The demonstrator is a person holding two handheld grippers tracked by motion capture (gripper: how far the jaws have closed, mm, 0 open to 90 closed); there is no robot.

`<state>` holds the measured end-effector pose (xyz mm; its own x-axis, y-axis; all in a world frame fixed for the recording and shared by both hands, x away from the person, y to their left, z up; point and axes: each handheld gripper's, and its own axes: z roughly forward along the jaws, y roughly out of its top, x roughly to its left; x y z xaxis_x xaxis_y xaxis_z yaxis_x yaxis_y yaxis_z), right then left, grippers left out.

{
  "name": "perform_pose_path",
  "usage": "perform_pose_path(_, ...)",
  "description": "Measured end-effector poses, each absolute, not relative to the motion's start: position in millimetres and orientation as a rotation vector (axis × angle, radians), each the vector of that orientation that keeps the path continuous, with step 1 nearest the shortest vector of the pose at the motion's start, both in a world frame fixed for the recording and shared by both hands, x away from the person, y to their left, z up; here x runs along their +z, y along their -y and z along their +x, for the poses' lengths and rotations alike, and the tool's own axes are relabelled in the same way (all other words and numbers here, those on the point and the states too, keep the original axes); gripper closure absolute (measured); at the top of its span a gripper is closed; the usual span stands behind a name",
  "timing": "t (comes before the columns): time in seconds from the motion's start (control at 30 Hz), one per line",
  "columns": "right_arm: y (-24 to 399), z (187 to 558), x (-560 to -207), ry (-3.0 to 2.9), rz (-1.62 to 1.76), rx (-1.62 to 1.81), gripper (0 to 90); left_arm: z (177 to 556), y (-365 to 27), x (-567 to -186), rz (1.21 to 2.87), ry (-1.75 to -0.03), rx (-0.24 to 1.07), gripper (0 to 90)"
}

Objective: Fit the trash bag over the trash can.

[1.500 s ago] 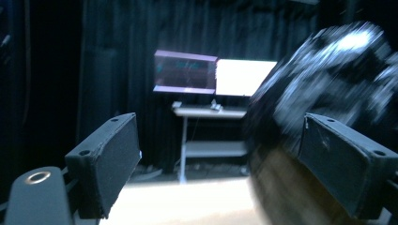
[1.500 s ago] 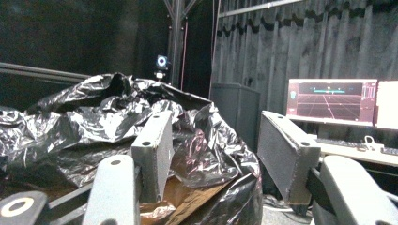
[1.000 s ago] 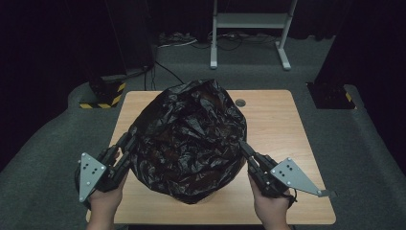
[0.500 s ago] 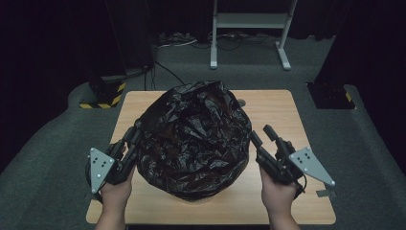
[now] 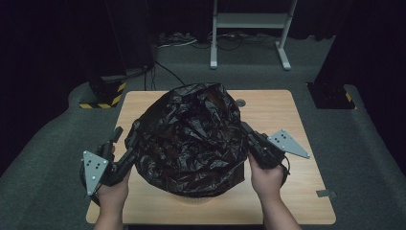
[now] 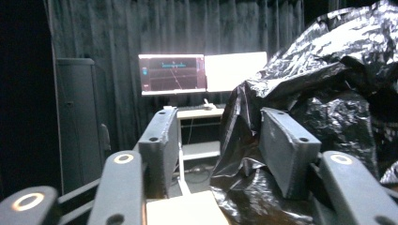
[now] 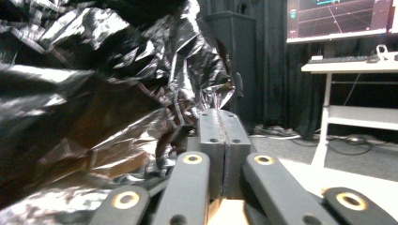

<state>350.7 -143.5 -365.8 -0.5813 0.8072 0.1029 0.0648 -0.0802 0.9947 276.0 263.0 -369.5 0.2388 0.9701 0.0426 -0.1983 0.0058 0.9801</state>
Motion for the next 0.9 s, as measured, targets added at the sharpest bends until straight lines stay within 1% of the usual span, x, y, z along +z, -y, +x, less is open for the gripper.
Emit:
perform_pose_path(0.17, 145, 346, -363, -1.625, 0.934, 1.684, 89.9, 262, -280, -372, 1.108, -0.871, 1.165, 39.8)
perform_pose_path(0.27, 146, 344, -361, -1.614, 0.929, 1.677, 89.9, 251, -291, -374, 1.057, -0.881, 1.16, 38.0)
perform_pose_path(0.37, 145, 343, -360, -1.612, 0.919, 1.663, 89.9, 242, -294, -373, 1.05, -0.865, 1.174, 38.7)
perform_pose_path(0.47, 144, 342, -361, -1.613, 0.92, 1.657, 89.9, 234, -294, -369, 1.047, -0.83, 1.155, 37.6)
perform_pose_path(0.53, 144, 342, -362, -1.614, 0.919, 1.657, 89.9, 235, -292, -368, 1.063, -0.83, 1.142, 42.4)
perform_pose_path(0.57, 144, 341, -362, -1.612, 0.918, 1.656, 89.9, 237, -290, -369, 1.092, -0.826, 1.138, 48.1)
perform_pose_path(0.7, 144, 342, -365, -1.611, 0.923, 1.654, 89.9, 255, -276, -378, 1.201, -0.862, 1.155, 80.8)
perform_pose_path(0.73, 145, 342, -366, -1.613, 0.924, 1.65, 89.9, 259, -273, -382, 1.211, -0.876, 1.159, 86.6)
perform_pose_path(0.8, 144, 341, -368, -1.618, 0.924, 1.64, 90.0, 268, -268, -390, 1.232, -0.907, 1.165, 89.6)
perform_pose_path(0.9, 144, 342, -375, -1.623, 0.938, 1.625, 90.0, 276, -260, -404, 1.267, -0.918, 1.144, 89.9)
